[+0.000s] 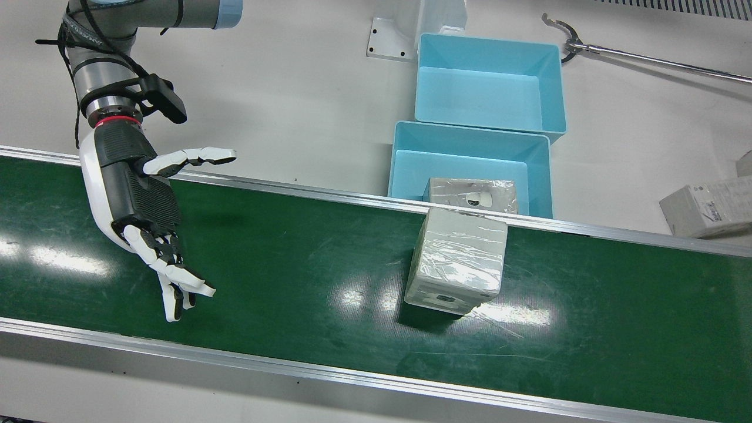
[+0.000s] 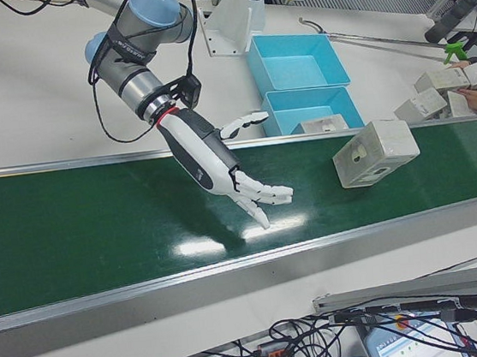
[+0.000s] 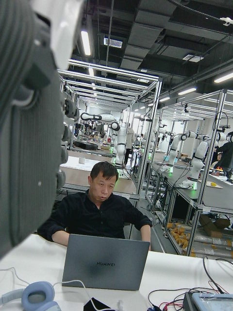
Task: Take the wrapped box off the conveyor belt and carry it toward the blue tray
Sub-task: 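Move the open right hand along the belt toward the white box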
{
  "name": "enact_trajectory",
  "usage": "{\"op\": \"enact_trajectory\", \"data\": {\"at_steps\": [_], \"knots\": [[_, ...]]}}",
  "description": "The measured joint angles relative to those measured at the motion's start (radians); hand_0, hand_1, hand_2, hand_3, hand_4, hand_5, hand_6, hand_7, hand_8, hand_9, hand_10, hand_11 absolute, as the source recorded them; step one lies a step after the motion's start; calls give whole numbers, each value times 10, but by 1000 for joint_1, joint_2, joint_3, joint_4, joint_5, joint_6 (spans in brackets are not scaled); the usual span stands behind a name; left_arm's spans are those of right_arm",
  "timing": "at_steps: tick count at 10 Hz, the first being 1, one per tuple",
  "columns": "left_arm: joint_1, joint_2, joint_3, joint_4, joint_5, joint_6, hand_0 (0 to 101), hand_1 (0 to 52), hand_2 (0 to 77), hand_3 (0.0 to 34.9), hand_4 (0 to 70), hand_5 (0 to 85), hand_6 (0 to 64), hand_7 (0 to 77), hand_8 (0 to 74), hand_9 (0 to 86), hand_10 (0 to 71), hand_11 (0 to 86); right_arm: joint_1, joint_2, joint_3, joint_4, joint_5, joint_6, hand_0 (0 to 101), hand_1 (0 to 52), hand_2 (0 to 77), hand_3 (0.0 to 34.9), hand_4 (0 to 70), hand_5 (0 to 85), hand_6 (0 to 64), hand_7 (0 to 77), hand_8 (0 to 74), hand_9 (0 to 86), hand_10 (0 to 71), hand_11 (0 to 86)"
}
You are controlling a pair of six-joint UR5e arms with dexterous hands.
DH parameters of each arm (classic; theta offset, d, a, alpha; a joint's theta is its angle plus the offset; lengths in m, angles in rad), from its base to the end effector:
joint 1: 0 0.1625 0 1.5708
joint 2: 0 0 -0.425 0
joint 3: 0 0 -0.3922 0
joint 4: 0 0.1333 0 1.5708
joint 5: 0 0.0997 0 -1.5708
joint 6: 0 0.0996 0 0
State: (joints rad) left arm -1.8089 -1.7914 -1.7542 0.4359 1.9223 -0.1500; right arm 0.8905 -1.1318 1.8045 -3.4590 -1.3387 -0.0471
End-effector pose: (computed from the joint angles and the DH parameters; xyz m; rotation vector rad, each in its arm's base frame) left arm -0.2245 -0.5052 0.5257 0.2962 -2.1442 2.2297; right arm -0.2641 -0.5748 0.3626 -0.5605 -2.3339 1.6545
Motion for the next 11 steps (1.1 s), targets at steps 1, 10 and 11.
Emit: {"op": "enact_trajectory", "data": {"at_steps": [1,10,11], "knots": [[0,0,0,0,0,0,0,0,11,0,0,5,0,5,5,5,5,0,-9,5,-10,7,1,-2,492,164,142,4,142,164,65,158,0,16,33,60],[0,0,0,0,0,0,0,0,11,0,0,5,0,5,5,5,5,0,-16,16,-26,32,3,0,492,164,158,6,169,180,71,191,0,27,22,44],[0,0,0,0,0,0,0,0,11,0,0,11,0,5,5,5,5,0,-16,16,-25,32,3,0,492,164,158,5,169,180,71,191,0,27,22,44]]}}
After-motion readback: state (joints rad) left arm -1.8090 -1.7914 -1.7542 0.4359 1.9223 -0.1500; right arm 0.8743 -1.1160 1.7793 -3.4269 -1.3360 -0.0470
